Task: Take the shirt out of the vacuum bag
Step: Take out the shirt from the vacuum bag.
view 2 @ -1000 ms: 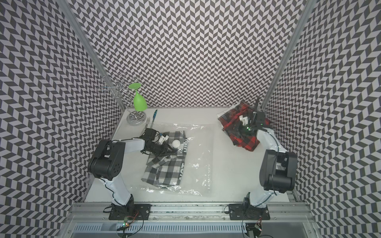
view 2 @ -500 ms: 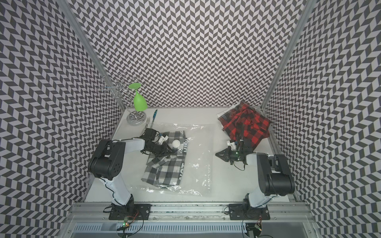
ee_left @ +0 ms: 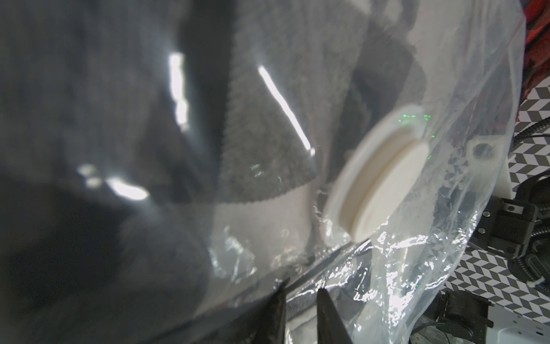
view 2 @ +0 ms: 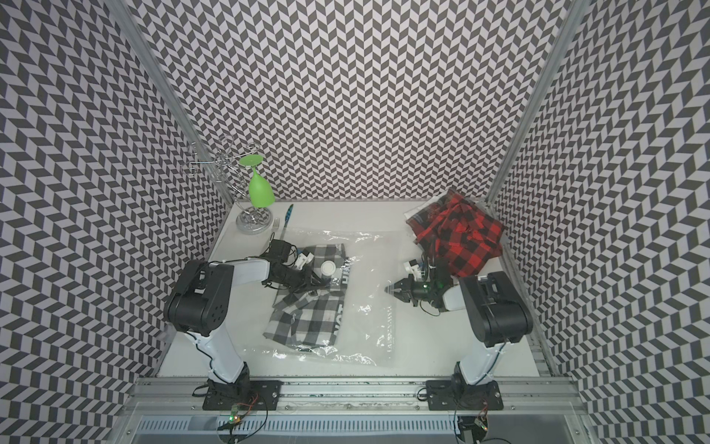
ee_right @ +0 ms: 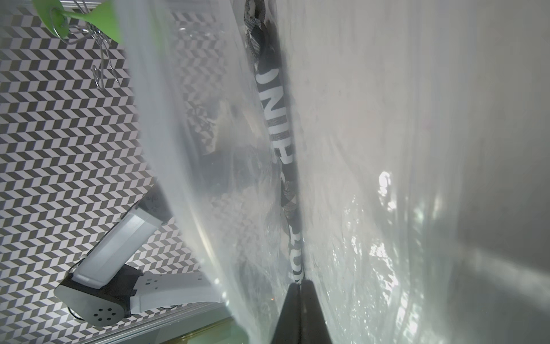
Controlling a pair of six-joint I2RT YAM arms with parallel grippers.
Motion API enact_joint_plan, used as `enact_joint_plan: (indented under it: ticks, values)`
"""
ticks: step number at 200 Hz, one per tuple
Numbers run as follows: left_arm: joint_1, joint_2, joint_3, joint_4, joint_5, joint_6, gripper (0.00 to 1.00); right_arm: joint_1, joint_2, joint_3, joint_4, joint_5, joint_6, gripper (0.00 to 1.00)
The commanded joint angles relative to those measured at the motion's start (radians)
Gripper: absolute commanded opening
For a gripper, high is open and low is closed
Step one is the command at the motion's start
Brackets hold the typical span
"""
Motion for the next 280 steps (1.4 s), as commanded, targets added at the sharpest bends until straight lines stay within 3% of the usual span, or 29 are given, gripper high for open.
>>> enact_joint_plan:
  ticks: [1, 69, 143, 181, 280]
  values:
    - [-0.006, 0.031, -0.050, -0.074, -0.100, 0.001, 0.23, 0.046, 0.037, 0.005, 0.185, -0.008, 0.037, 0.00]
    - [-0.016, 0.029, -0.048, -0.061, -0.049, 0.008, 0.23, 0.158, 0.115, 0.038, 0.296, 0.043, 0.058, 0.07]
    - [-0.040, 0.023, -0.033, -0.047, -0.019, -0.002, 0.23, 0.245, 0.214, 0.151, 0.325, 0.103, 0.077, 0.29]
    - [-0.040, 0.006, -0.027, -0.044, -0.002, -0.015, 0.23, 0.276, 0.229, 0.208, 0.239, 0.116, 0.027, 0.41]
    - [-0.048, -0.006, -0.036, -0.024, 0.025, -0.029, 0.23, 0.328, 0.317, 0.303, 0.172, 0.198, 0.033, 0.48]
